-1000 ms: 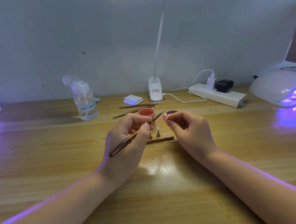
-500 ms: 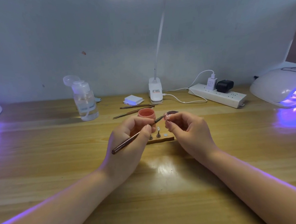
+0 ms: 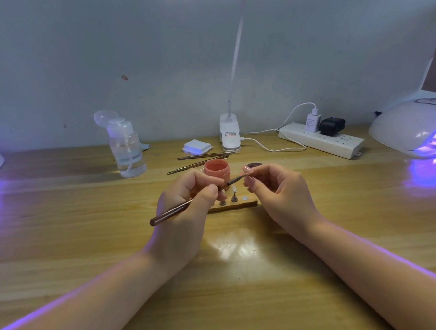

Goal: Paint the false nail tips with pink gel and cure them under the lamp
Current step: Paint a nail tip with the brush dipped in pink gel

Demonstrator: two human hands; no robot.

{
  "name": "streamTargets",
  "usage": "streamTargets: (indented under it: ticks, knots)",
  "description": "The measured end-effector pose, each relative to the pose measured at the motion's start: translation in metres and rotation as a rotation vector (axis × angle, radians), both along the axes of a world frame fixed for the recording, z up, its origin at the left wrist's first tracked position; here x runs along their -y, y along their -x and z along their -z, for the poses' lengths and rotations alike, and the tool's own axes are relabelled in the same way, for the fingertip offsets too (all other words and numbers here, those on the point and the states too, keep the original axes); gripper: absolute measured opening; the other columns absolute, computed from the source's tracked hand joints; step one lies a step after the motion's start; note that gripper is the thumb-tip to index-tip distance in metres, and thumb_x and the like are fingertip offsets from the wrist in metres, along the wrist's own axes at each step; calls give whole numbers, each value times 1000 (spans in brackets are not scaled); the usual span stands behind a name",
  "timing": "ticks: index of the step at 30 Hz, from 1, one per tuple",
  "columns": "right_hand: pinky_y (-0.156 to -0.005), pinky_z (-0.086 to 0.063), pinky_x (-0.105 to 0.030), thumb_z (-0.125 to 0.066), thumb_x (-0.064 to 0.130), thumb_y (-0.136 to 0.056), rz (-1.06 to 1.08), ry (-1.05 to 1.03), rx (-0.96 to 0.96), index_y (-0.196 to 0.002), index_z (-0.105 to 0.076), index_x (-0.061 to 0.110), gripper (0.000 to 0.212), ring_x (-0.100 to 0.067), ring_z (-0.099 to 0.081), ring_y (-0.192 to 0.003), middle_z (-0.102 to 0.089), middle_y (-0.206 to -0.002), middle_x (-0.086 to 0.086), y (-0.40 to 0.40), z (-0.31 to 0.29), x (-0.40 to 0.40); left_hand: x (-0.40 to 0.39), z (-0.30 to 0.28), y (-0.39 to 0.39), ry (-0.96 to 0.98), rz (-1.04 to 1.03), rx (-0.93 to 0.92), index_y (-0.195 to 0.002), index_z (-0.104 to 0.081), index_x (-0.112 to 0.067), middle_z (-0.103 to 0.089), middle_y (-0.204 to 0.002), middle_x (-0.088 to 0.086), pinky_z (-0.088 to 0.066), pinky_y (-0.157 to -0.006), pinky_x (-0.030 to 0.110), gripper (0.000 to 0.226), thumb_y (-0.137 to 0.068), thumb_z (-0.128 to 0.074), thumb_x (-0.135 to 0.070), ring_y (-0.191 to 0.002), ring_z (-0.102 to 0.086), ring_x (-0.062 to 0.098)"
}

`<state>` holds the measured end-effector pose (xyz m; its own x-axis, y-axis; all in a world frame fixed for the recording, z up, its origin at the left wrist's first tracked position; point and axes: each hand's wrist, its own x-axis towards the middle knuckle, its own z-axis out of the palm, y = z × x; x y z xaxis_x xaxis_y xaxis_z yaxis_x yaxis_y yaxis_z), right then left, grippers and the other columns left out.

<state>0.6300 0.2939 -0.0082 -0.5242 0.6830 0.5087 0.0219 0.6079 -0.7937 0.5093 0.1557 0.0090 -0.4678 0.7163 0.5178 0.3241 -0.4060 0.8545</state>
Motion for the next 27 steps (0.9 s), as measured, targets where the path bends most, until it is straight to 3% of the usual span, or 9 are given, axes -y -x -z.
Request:
streamTargets:
  ticks: [4,8,14,18,23,25,27]
  knots:
    - [-74,-56,-45,-68,15,-88,1,-1,-9,-96,-69,19,8,-20,-67,-79,-72,-83,-1,0,0,0,-2,2,-1,23,-19,0,-95,-67,-14,-74,-88,2,-48,-72,13,16,-86,-54,-18,-88,-68,10]
    - [-74,-55,-42,-68,16,-88,25,-1,-19,-94,-69,21,8,-17,-66,-77,-71,-81,2,1,1,0,-1,1,0,2,0,-9,-82,-66,-11,-71,-73,3,-48,-68,14,14,-81,-52,-11,-73,-67,10]
    - [-64,-50,-22,-70,18,-88,110,-125,-51,-90,-71,15,4,-12,-64,-73,-70,-79,5,2,-1,2,0,-2,-1,17,-82,-74,-94,-68,-17,-74,-88,-3,-50,-71,16,14,-87,-57,-20,-85,-69,9]
    - [-70,-51,-30,-69,6,-87,131,-259,-7,-94,-71,6,8,-16,-65,-77,-71,-85,-2,3,-2,4,1,-3,-4,85,-105,-171,-98,-70,-26,-72,-99,-9,-51,-76,22,16,-86,-60,-25,-90,-66,8]
    - [-68,-49,-25,-69,5,-87,147,-307,-2,-94,-71,6,8,-17,-64,-76,-71,-85,-3,2,-2,5,6,-4,-4,60,-123,-199,-84,-71,-19,-71,-82,-3,-53,-81,41,23,-75,-58,-35,-87,-65,19]
    - [-65,-45,-18,-69,6,-87,162,-311,-4,-93,-71,7,7,-14,-62,-73,-70,-82,-2,2,-2,4,6,-5,-5,35,-118,-212,-85,-69,-17,-71,-80,-4,-53,-80,36,21,-78,-57,-33,-85,-65,18]
    - [-64,-41,-13,-70,6,-87,170,-306,-13,-92,-72,7,6,-11,-60,-70,-70,-80,-1,2,-2,4,4,-4,-5,25,-136,-231,-90,-69,-20,-71,-84,-7,-50,-76,21,12,-84,-59,-25,-85,-65,12]
